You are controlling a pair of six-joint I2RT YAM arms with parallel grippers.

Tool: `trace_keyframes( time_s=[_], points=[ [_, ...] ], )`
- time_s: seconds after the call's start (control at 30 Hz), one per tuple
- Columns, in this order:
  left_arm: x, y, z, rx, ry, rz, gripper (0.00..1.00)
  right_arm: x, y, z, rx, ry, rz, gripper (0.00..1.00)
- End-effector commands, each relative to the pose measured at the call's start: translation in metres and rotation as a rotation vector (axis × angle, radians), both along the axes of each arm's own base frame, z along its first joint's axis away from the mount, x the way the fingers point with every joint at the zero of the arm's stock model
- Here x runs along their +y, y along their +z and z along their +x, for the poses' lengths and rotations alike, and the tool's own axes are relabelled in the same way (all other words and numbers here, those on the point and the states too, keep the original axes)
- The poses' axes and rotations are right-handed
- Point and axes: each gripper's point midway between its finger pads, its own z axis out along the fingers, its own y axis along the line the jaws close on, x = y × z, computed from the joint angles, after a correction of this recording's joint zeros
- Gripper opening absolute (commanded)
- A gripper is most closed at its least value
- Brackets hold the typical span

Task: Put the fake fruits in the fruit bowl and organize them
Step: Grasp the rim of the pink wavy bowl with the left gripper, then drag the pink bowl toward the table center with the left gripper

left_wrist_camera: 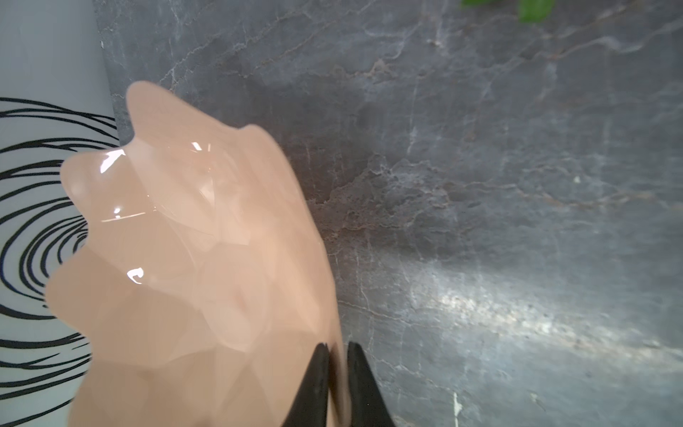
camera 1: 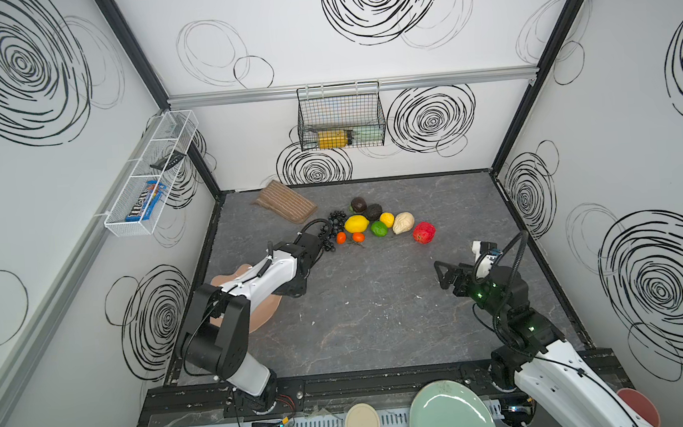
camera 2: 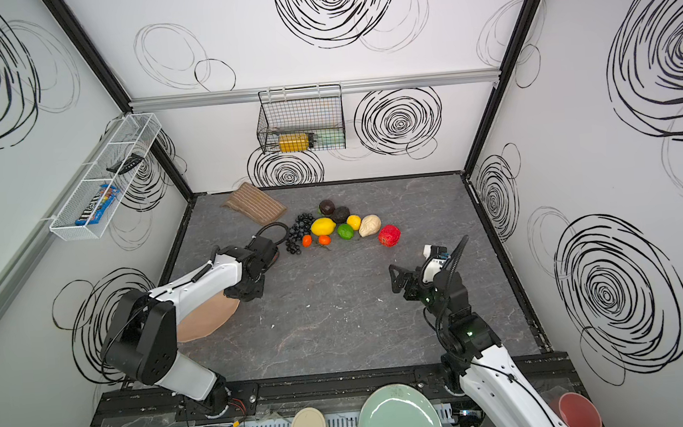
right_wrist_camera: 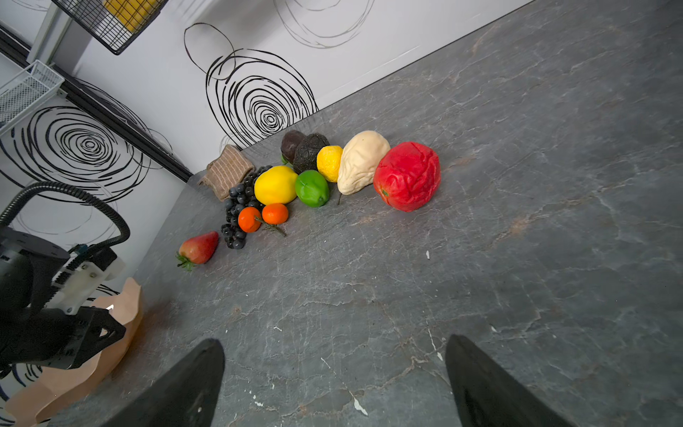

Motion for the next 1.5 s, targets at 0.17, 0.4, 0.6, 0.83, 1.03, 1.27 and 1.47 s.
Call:
trace_keyframes(
  time_s=[0.17,0.4,0.6,0.83,1.03,1.27,1.47],
  points=[
    [-0.056,0.019,-0.022,-0.067,-0.107,-0.062,0.11,-0.009,0.028,0.005,-0.051,-0.045,-0.023,0.97],
    [-0.132,0.03,-0.056,-0.102,-0.287,-0.089,0.1,-0.029,0.039,0.008,-0.047,-0.161,-0.033,0.97],
    [-0.211,0.035,-0.082,-0.115,-0.448,-0.113,0.1,-0.061,0.06,0.0,-0.069,-0.336,-0.03,0.97],
    [-0.296,0.035,-0.094,-0.116,-0.605,-0.128,0.12,-0.09,0.101,-0.023,-0.165,-0.458,0.01,0.97],
    [-0.329,0.03,-0.088,-0.126,-0.667,-0.104,0.17,-0.1,0.117,-0.034,-0.205,-0.49,0.021,0.97],
    [-0.339,0.042,-0.086,-0.15,-0.686,-0.142,0.39,-0.094,0.113,-0.03,-0.196,-0.463,0.021,0.97],
    [-0.333,0.082,-0.084,-0.224,-0.668,-0.387,0.64,-0.091,0.107,-0.02,-0.161,-0.447,-0.063,0.97]
  ],
)
